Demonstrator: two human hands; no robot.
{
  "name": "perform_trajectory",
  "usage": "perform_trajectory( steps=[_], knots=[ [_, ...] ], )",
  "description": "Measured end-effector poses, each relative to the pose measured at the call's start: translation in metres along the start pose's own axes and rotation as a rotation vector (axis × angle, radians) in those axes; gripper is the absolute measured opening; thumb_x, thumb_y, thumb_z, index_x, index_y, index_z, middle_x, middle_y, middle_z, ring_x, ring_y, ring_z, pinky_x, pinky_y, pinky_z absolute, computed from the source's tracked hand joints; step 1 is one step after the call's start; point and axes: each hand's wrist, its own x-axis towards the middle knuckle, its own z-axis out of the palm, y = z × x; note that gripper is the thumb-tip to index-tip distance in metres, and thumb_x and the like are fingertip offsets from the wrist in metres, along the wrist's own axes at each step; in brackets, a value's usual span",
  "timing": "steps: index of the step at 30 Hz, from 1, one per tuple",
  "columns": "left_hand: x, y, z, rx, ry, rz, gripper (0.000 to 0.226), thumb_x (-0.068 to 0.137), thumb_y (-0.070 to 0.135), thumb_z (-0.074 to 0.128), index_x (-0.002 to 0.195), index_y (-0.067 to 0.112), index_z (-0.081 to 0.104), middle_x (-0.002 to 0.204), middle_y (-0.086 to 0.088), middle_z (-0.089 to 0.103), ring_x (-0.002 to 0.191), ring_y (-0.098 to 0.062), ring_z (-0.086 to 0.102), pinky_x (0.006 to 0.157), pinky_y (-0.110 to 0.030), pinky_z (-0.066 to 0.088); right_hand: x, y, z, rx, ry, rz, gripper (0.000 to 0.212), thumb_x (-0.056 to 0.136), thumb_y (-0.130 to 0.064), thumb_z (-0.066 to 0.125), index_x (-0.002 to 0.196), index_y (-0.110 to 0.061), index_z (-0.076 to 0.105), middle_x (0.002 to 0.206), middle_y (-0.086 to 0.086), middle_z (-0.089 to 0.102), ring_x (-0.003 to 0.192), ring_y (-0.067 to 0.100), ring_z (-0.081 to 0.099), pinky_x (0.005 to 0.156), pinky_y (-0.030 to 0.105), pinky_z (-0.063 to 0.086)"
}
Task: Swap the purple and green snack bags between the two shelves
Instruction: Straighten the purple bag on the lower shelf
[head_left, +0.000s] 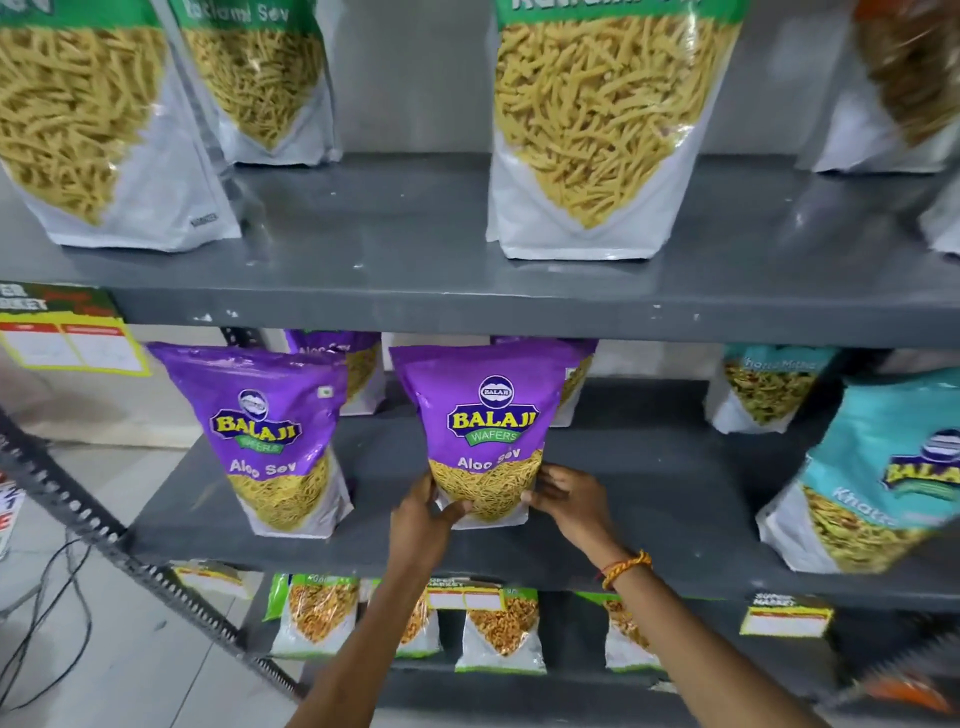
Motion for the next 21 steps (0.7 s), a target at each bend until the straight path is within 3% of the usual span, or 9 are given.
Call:
perform_trajectory(
  steps=[2,6,10,12,16,19,21],
  knots=[
    [0.002,0.015,0.02,-0.043,-0.06,0.029,0.046,0.073,0.023,0.073,0.114,0.015,0.056,0.117,-0.006,0.067,0.106,-0.022,0.062,0.081,-0.028,0.043,-0.003,0.004,-0.022,-0.003,0.053,0.01,0.025,0.063,-0.032,0.073,0.084,-0.046,0.069,0.087,-0.016,0.074,0.095,0.014,0.068,0.088,0.05,0.055],
    [0.005,0.028,0.052,-0.058,-0.133,0.07,0.051,0.074,0.022,0.071,0.119,0.012,0.052,0.118,-0.008,0.066,0.11,-0.025,0.06,0.074,-0.019,0.04,-0.01,0.02,-0.053,-0.03,0.134,0.016,0.037,0.07,-0.012,0.074,0.077,-0.048,0.069,0.075,-0.031,0.071,0.086,0.001,0.067,0.086,0.04,0.055],
    [0.008,0.024,0.062,-0.03,-0.157,0.08,0.056,0.075,0.025,0.071,0.125,0.017,0.048,0.122,-0.006,0.065,0.112,-0.025,0.059,0.076,-0.023,0.041,-0.013,0.031,-0.061,0.01,0.137,0.035,0.035,0.07,-0.009,0.075,0.078,-0.042,0.069,0.091,-0.01,0.073,0.085,0.001,0.067,0.078,0.023,0.056],
    [0.008,0.021,0.059,-0.053,-0.18,0.07,0.058,0.075,0.024,0.071,0.126,0.017,0.046,0.126,-0.007,0.062,0.115,-0.027,0.057,0.082,-0.027,0.043,-0.009,0.032,-0.063,0.027,0.106,0.05,0.035,0.067,-0.01,0.078,0.083,-0.038,0.066,0.093,-0.012,0.071,0.087,0.002,0.067,0.076,0.019,0.054],
    [0.012,0.024,0.048,-0.03,-0.197,0.102,0.063,0.073,0.03,0.072,0.128,0.017,0.044,0.128,-0.005,0.059,0.117,-0.027,0.055,0.086,-0.031,0.044,0.0,0.032,-0.064,0.045,0.003,0.072,0.051,0.059,-0.015,0.083,0.099,-0.035,0.06,0.103,-0.019,0.067,0.098,-0.003,0.063,0.082,0.018,0.053],
    [0.011,0.03,0.046,-0.061,-0.268,0.103,0.08,0.056,0.053,0.069,0.125,0.02,0.046,0.121,0.001,0.061,0.111,-0.018,0.057,0.074,-0.015,0.043,-0.002,0.034,-0.058,0.028,0.008,0.088,0.046,0.061,-0.017,0.082,0.1,-0.03,0.06,0.108,-0.003,0.069,0.103,0.014,0.064,0.09,0.032,0.053],
    [0.011,0.028,0.048,-0.073,-0.263,0.088,0.075,0.057,0.049,0.07,0.122,0.018,0.05,0.118,-0.002,0.064,0.109,-0.021,0.06,0.074,-0.02,0.043,-0.006,0.036,-0.056,0.039,0.06,0.091,0.041,0.062,-0.017,0.081,0.098,-0.026,0.062,0.11,0.008,0.069,0.103,0.02,0.064,0.092,0.04,0.052]
  ],
)
